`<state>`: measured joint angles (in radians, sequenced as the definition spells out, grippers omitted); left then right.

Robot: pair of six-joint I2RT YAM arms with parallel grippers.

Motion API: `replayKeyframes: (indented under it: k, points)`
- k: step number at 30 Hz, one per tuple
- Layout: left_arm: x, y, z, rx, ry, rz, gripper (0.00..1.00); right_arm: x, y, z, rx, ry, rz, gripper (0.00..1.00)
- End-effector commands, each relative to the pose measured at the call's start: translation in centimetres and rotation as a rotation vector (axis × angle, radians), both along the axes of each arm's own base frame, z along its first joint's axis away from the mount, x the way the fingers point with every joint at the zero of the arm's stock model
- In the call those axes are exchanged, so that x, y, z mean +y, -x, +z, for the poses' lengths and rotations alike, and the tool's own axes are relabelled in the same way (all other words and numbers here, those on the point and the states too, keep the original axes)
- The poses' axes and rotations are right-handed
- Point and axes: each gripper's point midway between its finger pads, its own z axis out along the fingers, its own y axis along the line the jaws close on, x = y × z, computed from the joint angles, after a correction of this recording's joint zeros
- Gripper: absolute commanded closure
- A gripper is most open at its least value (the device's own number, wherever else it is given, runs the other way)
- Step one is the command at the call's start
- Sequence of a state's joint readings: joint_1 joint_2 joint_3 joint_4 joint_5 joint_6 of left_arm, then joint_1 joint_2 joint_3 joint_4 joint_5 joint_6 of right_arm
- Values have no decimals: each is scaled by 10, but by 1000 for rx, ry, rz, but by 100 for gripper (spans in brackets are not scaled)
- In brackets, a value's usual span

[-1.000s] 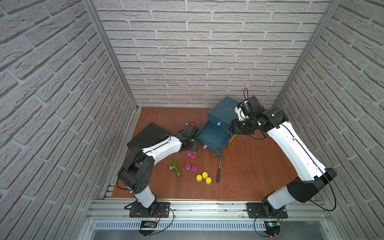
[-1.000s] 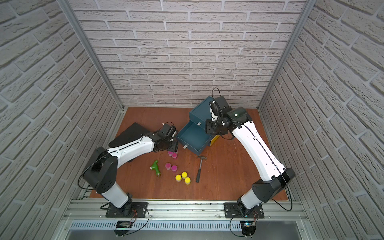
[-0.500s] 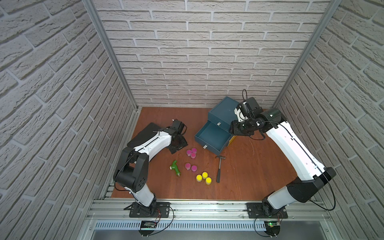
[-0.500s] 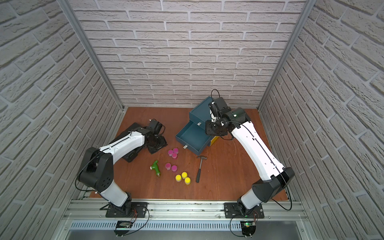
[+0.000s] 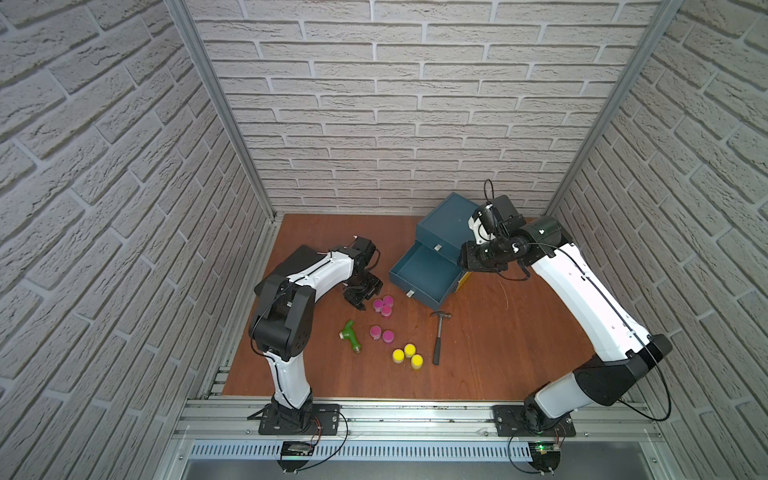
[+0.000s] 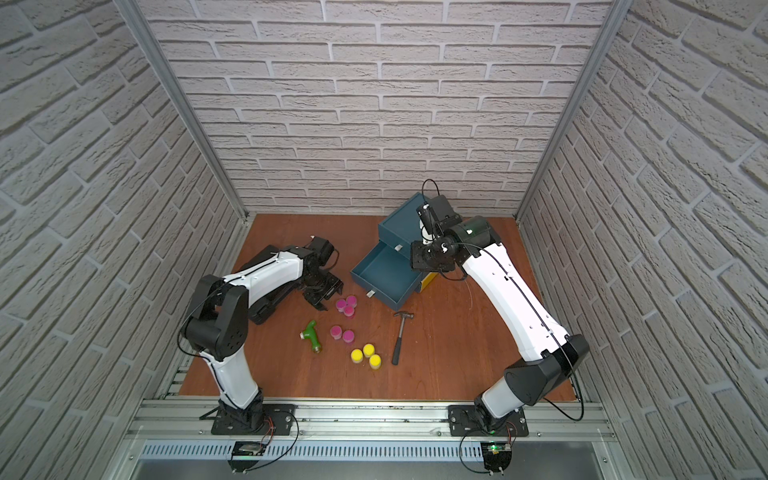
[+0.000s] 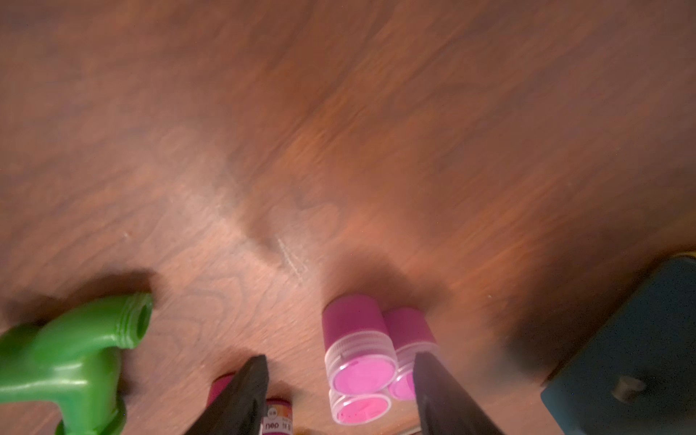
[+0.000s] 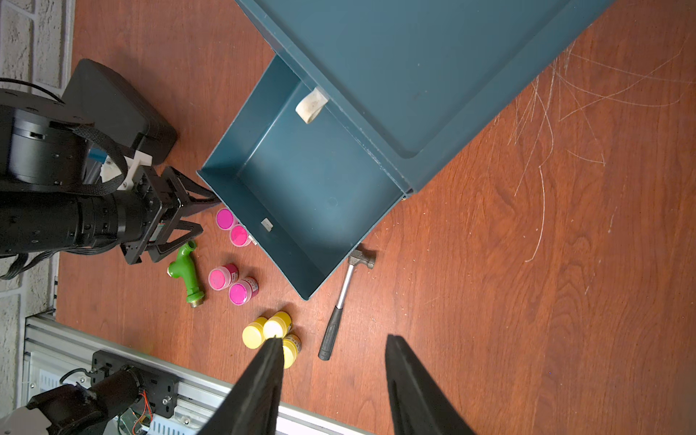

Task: Put the paint cans in the drawer according to color
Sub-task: Pick up the paint can at the center of the board.

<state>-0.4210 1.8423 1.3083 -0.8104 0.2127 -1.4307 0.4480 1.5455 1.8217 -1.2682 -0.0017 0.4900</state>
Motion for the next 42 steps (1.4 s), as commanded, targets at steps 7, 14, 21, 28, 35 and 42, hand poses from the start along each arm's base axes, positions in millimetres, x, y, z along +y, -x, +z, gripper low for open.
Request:
replayKeyframes:
  k: [7, 14, 21, 28, 35, 42]
  points:
    - [-18, 11, -17, 83, 16, 47, 36, 1, 1, 9, -41, -17, 7, 50]
    - [-15, 16, -21, 98, -11, 58, 44, 0, 2, 8, -40, -12, 7, 50]
    - [-8, 20, -23, 95, -44, 63, 62, 0, 2, 6, -35, -16, 4, 50]
    - [18, 14, 17, -20, -153, 25, 77, -1, 0, 8, -41, -13, 2, 50]
    - [23, -8, 104, -215, -171, -45, 79, -6, 0, 12, -53, 5, -3, 50]
    - [-26, -42, 157, -312, -101, -153, 79, -12, -1, 20, -81, 17, -18, 51]
